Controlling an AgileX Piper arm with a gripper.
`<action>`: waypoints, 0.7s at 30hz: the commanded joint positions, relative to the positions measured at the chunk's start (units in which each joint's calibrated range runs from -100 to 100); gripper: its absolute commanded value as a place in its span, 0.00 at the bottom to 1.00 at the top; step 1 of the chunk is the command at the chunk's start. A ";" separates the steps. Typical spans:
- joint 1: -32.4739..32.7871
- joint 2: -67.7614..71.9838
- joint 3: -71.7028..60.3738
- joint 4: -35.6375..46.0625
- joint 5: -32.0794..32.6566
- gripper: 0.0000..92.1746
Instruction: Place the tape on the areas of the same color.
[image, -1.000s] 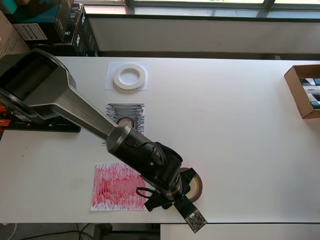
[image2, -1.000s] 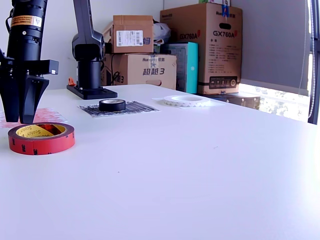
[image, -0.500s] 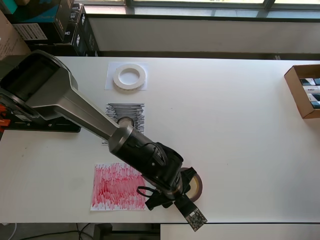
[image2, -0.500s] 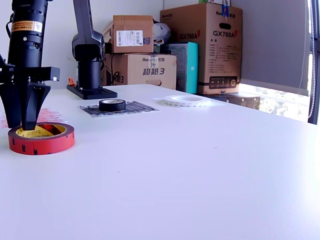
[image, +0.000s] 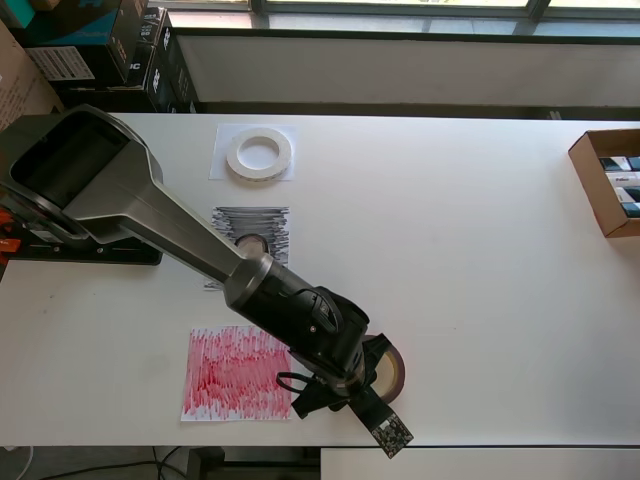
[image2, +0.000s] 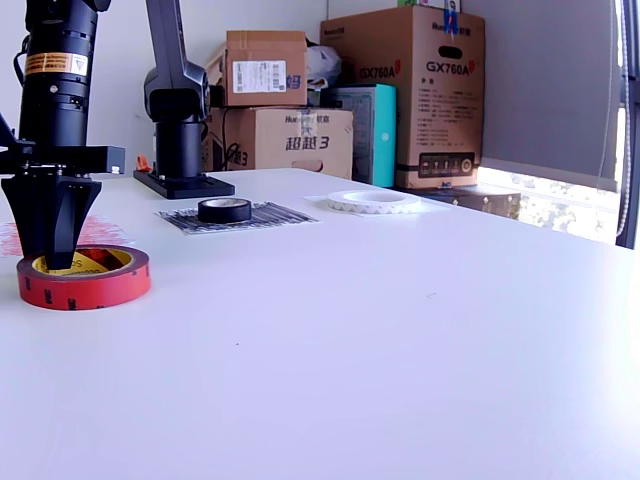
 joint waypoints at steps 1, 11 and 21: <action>-0.31 0.18 -0.01 0.43 0.33 0.03; -0.31 -0.38 -0.01 0.43 0.00 0.00; -1.10 -11.14 -1.10 0.35 -5.56 0.00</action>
